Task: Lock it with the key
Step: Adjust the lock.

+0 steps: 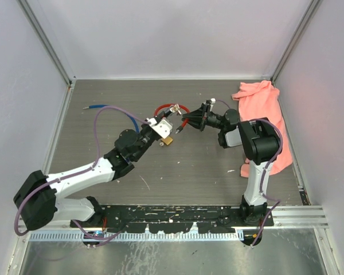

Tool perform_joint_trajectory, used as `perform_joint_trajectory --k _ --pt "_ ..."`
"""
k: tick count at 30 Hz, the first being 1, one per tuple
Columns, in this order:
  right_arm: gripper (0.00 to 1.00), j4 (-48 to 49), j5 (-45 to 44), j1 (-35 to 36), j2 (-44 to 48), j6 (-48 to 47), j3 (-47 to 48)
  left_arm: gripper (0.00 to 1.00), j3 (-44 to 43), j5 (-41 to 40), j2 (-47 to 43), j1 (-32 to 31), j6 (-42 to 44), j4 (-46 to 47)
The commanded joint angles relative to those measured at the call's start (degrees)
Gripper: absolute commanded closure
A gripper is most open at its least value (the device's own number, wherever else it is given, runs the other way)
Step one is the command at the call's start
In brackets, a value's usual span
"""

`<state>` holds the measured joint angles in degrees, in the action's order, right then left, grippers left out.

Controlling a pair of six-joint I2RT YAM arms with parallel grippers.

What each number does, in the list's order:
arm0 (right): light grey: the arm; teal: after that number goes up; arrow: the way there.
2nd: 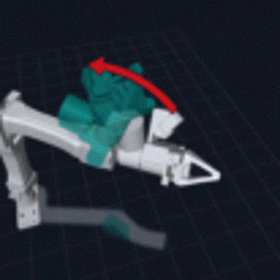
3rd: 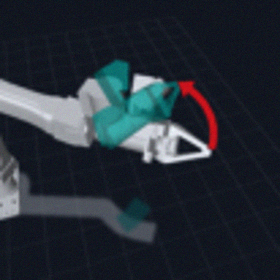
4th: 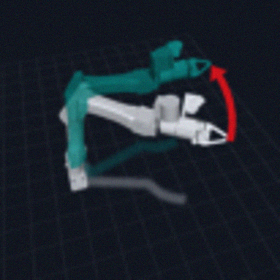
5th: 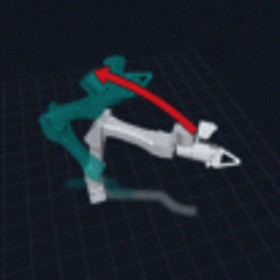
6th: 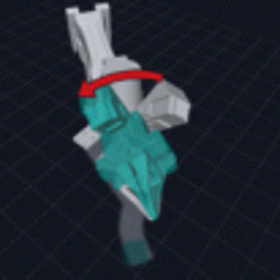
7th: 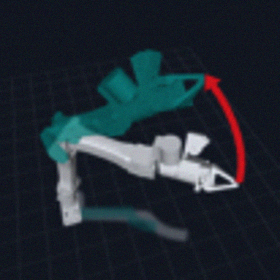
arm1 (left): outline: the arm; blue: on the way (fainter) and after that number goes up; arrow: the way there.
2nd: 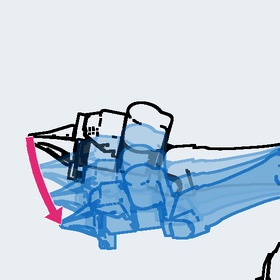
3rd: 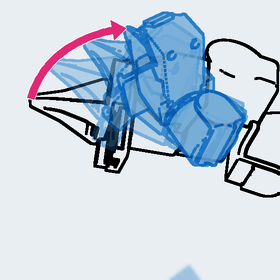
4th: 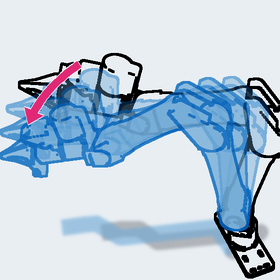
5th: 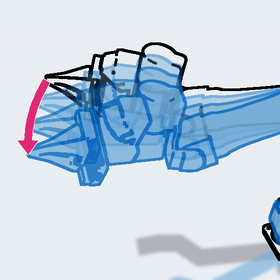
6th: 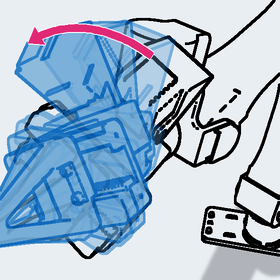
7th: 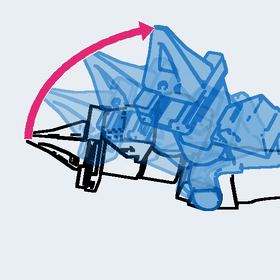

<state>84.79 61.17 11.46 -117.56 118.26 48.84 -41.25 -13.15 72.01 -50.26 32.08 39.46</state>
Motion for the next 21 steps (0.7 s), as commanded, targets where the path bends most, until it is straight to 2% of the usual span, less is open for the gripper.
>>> perform_joint_trajectory --k 1,7,11,15,21 --pt "0.99 -3.1 -1.2 -0.3 9.0 7.0 1.9 1.0 0.7 7.0 -3.8 0.0 -8.9 -7.0" --pt "0.99 -25.8 -0.4 -0.9 16.9 -15.3 5.0 1.0 3.0 14.2 -6.6 4.0 -23.1 -9.4" --pt "0.99 -29.6 -0.8 -1.1 18.8 -18.3 5.7 1.0 3.1 22.9 -7.3 5.4 -26.8 -10.6" --pt "0.99 -30.1 -1.9 -0.6 20.5 -18.2 5.7 1.0 3.2 30.2 -5.8 7.0 -30.0 -7.5" --pt "0.99 -37.0 -4.0 0.9 22.2 -24.1 7.5 1.0 1.6 34.7 -1.5 7.0 -34.2 -0.8"
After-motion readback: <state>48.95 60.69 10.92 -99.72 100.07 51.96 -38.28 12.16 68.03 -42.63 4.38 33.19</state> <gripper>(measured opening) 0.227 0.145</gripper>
